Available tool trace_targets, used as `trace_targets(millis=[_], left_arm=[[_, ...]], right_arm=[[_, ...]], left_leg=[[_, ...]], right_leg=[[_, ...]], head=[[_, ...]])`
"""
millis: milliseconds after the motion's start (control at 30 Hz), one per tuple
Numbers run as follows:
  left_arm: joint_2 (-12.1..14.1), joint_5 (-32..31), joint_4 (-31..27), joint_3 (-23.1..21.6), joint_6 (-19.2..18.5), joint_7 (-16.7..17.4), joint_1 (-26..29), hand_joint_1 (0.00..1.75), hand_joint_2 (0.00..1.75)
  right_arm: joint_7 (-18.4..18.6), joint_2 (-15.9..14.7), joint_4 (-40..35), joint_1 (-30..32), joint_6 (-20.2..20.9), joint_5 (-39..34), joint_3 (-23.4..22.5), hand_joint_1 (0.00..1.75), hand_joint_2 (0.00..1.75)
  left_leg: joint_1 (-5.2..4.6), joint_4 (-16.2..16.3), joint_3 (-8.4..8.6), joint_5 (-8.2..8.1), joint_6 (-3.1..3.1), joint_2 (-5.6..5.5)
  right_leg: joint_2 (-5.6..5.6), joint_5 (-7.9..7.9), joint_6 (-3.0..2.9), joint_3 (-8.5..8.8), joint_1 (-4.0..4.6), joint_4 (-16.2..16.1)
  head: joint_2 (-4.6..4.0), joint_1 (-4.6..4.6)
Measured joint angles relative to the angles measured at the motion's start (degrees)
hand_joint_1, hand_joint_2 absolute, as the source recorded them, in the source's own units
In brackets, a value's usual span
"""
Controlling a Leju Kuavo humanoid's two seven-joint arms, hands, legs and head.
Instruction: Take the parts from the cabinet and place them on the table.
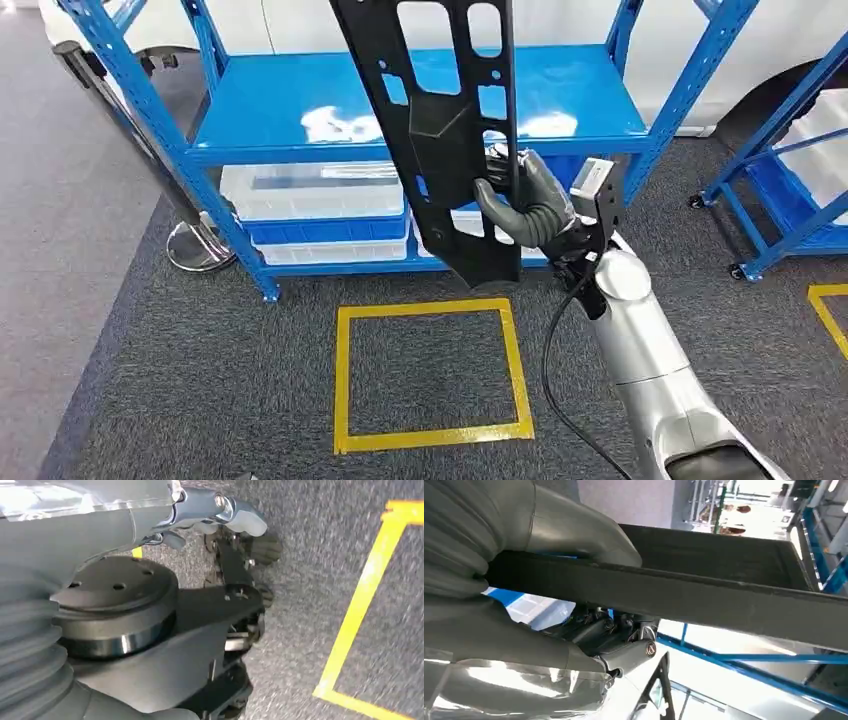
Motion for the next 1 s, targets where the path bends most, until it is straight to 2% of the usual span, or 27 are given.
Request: trace_targets(millis=[67, 100, 133, 167, 233, 267, 300, 333, 367, 400, 433, 467, 500, 533, 600, 633, 667, 700, 767, 800, 833, 867, 900, 933, 967, 1000], left_arm=[[0.0, 0.0, 0.0, 0.0, 0.0, 0.0, 0.0, 0.00, 1.75], [0.0, 0.0, 0.0, 0.0, 0.0, 0.0, 0.0, 0.00, 1.75], [-0.1, 0.0, 0.0, 0.0, 0.0, 0.0, 0.0, 0.00, 1.75], [-0.1, 0.0, 0.0, 0.0, 0.0, 0.0, -0.1, 0.00, 1.75], [0.0, 0.0, 0.0, 0.0, 0.0, 0.0, -0.1, 0.00, 1.75], [-0.1, 0.0, 0.0, 0.0, 0.0, 0.0, 0.0, 0.00, 1.75], [-0.1, 0.0, 0.0, 0.0, 0.0, 0.0, 0.0, 0.00, 1.75], [-0.1, 0.0, 0.0, 0.0, 0.0, 0.0, 0.0, 0.00, 1.75], [-0.1, 0.0, 0.0, 0.0, 0.0, 0.0, 0.0, 0.00, 1.75], [-0.1, 0.0, 0.0, 0.0, 0.0, 0.0, -0.1, 0.00, 1.75], [-0.2, 0.0, 0.0, 0.0, 0.0, 0.0, -0.1, 0.00, 1.75], [-0.2, 0.0, 0.0, 0.0, 0.0, 0.0, -0.2, 0.00, 1.75], [-0.2, 0.0, 0.0, 0.0, 0.0, 0.0, -0.1, 0.00, 1.75], [-0.2, 0.0, 0.0, 0.0, 0.0, 0.0, -0.1, 0.00, 1.75], [-0.2, 0.0, 0.0, 0.0, 0.0, 0.0, -0.2, 0.00, 1.75], [-0.2, 0.0, 0.0, 0.0, 0.0, 0.0, -0.2, 0.00, 1.75], [-0.2, 0.0, 0.0, 0.0, 0.0, 0.0, -0.3, 0.00, 1.75], [-0.2, 0.0, 0.0, 0.0, 0.0, 0.0, -0.3, 0.00, 1.75], [-0.2, 0.0, 0.0, 0.0, 0.0, 0.0, -0.1, 0.00, 1.75], [-0.2, 0.0, 0.0, 0.0, 0.0, 0.0, -0.1, 0.00, 1.75], [-0.2, 0.0, 0.0, 0.0, 0.0, 0.0, 0.0, 0.00, 1.75], [-0.2, 0.0, 0.0, 0.0, 0.0, 0.0, 0.0, 0.00, 1.75], [-0.2, 0.0, 0.0, 0.0, 0.0, 0.0, -0.1, 0.00, 1.75], [-0.2, 0.0, 0.0, 0.0, 0.0, 0.0, -0.1, 0.00, 1.75], [-0.1, 0.0, 0.0, 0.0, 0.0, 0.0, -0.1, 0.00, 1.75], [-0.1, 0.0, 0.0, 0.0, 0.0, 0.0, -0.1, 0.00, 1.75]], right_arm=[[0.0, 0.0, 0.0, 0.1, 0.0, 0.0, 0.0, 1.75, 1.75], [0.0, 0.0, 0.0, 0.1, 0.1, 0.0, 0.0, 1.75, 1.75], [0.0, -0.1, -0.1, 0.1, 0.1, 0.0, -0.2, 1.75, 1.75], [0.0, -0.2, -0.2, -0.1, 0.1, 0.0, -0.2, 1.75, 1.75], [0.0, -0.1, -0.1, 0.0, 0.2, 0.0, -0.2, 1.75, 1.75], [0.0, -0.2, -0.1, 0.2, 0.2, 0.1, -0.2, 1.75, 1.75], [0.0, -0.2, -0.1, 0.4, 0.2, 0.1, -0.2, 1.75, 1.75], [0.0, -0.2, -0.1, 0.5, 0.2, 0.2, -0.2, 1.75, 1.75], [0.0, -0.2, -0.1, 0.4, 0.2, 0.3, -0.2, 1.75, 1.75], [0.0, -0.2, -0.2, 0.4, 0.2, 0.3, -0.2, 1.75, 1.75], [0.0, -0.2, -0.2, 0.2, 0.2, 0.3, -0.3, 1.75, 1.75], [0.0, -0.2, -0.2, 0.2, 0.2, 0.3, -0.3, 1.75, 1.75], [0.0, -0.2, -0.3, 0.2, 0.2, 0.3, -0.3, 1.75, 1.75], [0.0, -0.2, -0.3, 0.2, 0.3, 0.5, -0.3, 1.75, 1.75], [0.0, -0.4, -0.3, 0.2, 0.3, 0.6, -0.4, 1.75, 1.75], [0.0, -0.3, -0.5, 0.3, 0.3, 0.6, -0.4, 1.75, 1.75], [-0.1, -0.3, -0.5, 0.1, 0.3, 0.6, -0.4, 1.75, 1.75], [-0.1, -0.3, -0.5, 0.0, 0.3, 0.6, -0.4, 1.75, 1.75], [-0.1, -0.3, -0.4, 0.2, 0.3, 0.7, -0.4, 1.75, 1.75], [-0.1, -0.3, -0.4, 0.3, 0.3, 0.7, -0.4, 1.75, 1.75], [-0.1, -0.3, -0.4, 0.4, 0.3, 0.7, -0.4, 1.75, 1.75], [-0.1, -0.3, -0.4, 0.4, 0.3, 0.7, -0.4, 1.75, 1.75], [-0.1, -0.3, -0.5, 0.3, 0.3, 0.7, -0.4, 1.75, 1.75], [-0.1, -0.3, -0.5, 0.3, 0.3, 0.7, -0.4, 1.75, 1.75], [-0.1, -0.3, -0.5, 0.3, 0.3, 0.7, -0.4, 1.75, 1.75], [-0.1, -0.2, -0.4, 0.2, 0.3, 0.7, -0.4, 1.75, 1.75]], left_leg=[[-0.19, 0.0, -0.09, 0.05, 0.24, 0.11], [0.28, -0.8, 0.13, 0.46, 0.76, 0.39], [0.37, -1.1, 0.31, 0.76, 1.02, 0.96], [0.38, -1.2, 0.26, 0.79, 1.35, 1.15], [0.29, -1.1, 0.22, 0.76, 1.43, 1.85], [0.28, -1.0, 0.17, 0.74, 1.46, 2.15], [0.28, -1.0, 0.15, 0.72, 1.46, 2.43], [0.28, -0.9, 0.18, 0.64, 1.43, 2.83], [0.28, -0.8, 0.19, 0.55, 1.36, 3.14], [0.29, -0.6, 0.23, 0.37, 1.18, 3.47], [0.24, -0.2, 0.23, 0.13, 0.90, 3.86], [-0.29, 0.0, 0.08, -0.04, 0.60, 4.07], [-0.31, 0.1, 0.00, -0.07, 0.42, 4.25], [-0.31, 0.0, 0.08, -0.06, 0.24, 4.70], [-0.26, -0.1, 0.27, -0.11, -0.43, 5.56], [-0.05, 0.3, 0.17, -0.82, -0.85, 5.14], [0.06, 2.5, -0.67, -2.67, -1.09, 3.72], [0.13, 6.6, -2.39, -4.94, -1.28, 2.80], [0.24, 16.4, -6.80, -8.99, -1.57, 1.99], [0.24, 18.7, -7.91, -9.15, -1.57, 1.94], [0.24, 17.8, -7.54, -7.95, -1.49, 1.93], [0.24, 14.3, -5.84, -5.64, -1.30, 1.83], [0.27, 9.3, -3.40, -2.99, -1.03, 1.43], [0.29, 3.7, -0.68, -0.45, -0.65, 0.01], [0.51, 1.1, 0.62, -0.81, -0.23, -3.11], [0.58, -0.2, 1.14, -0.72, -0.40, -3.05]], right_leg=[[0.36, 0.22, 0.66, -0.01, -0.25, -0.3], [0.53, 0.19, 1.16, -0.02, 0.06, -0.3], [-0.37, -0.62, 1.29, -0.27, -0.18, 0.6], [-1.17, -2.57, 1.44, -1.54, -0.16, 3.2], [-1.65, -7.19, 1.84, -5.94, -0.32, 12.9], [-1.68, -8.36, 2.00, -7.80, -0.35, 16.8], [-1.72, -8.23, 2.04, -8.51, -0.40, 18.3], [-1.87, -6.56, 2.09, -7.65, -0.48, 16.4], [-2.19, -4.26, 2.07, -5.54, -0.49, 12.3], [-2.87, -1.61, 1.98, -2.56, -0.48, 6.3], [-4.50, -0.02, 1.80, 0.12, -0.42, 1.0], [-5.59, -0.82, 1.14, 0.24, 0.24, 0.5], [-4.75, -0.42, 0.75, 0.04, 0.13, 0.4], [-4.26, -0.39, 0.60, -0.13, 0.18, 0.4], [-3.25, -0.09, -0.09, -0.24, 0.12, 0.1], [-2.87, 0.21, -0.58, 0.05, -0.25, -0.3], [-2.41, 0.34, -0.85, 0.04, -0.30, -0.4], [-2.00, 0.42, -1.00, -0.08, -0.31, -0.4], [-0.81, 0.50, -1.13, -0.25, -0.20, -0.3], [-0.16, 0.51, -1.12, -0.28, -0.18, -0.3], [0.45, 0.52, -1.10, -0.26, -0.18, -0.2], [1.19, 0.54, -1.07, -0.25, -0.18, -0.1], [1.91, 0.55, -1.03, -0.23, -0.19, 0.0], [2.63, 0.54, -0.94, -0.20, -0.19, 0.1], [3.02, 0.64, -0.71, -0.35, -0.21, 0.1], [3.86, 0.82, -0.32, -0.76, -0.26, 0.3]], head=[[-0.02, 0.07], [0.00, 0.11], [-0.02, 0.13], [-0.02, 0.42], [-0.02, 0.37], [-0.02, 0.50], [0.00, 0.53], [-0.02, 0.57], [-0.02, 0.53], [0.00, 0.61], [-0.02, 0.64], [-0.02, 0.61], [-0.02, 0.53], [-0.02, 0.50], [0.00, 0.55], [-0.02, 0.52], [-0.02, 0.48], [-0.02, 0.33], [0.00, 0.29], [-0.02, 0.26], [-0.02, 0.28], [0.00, 0.24], [-0.02, 0.26], [0.00, 0.24], [-0.02, 0.35], [-0.02, 0.51]])
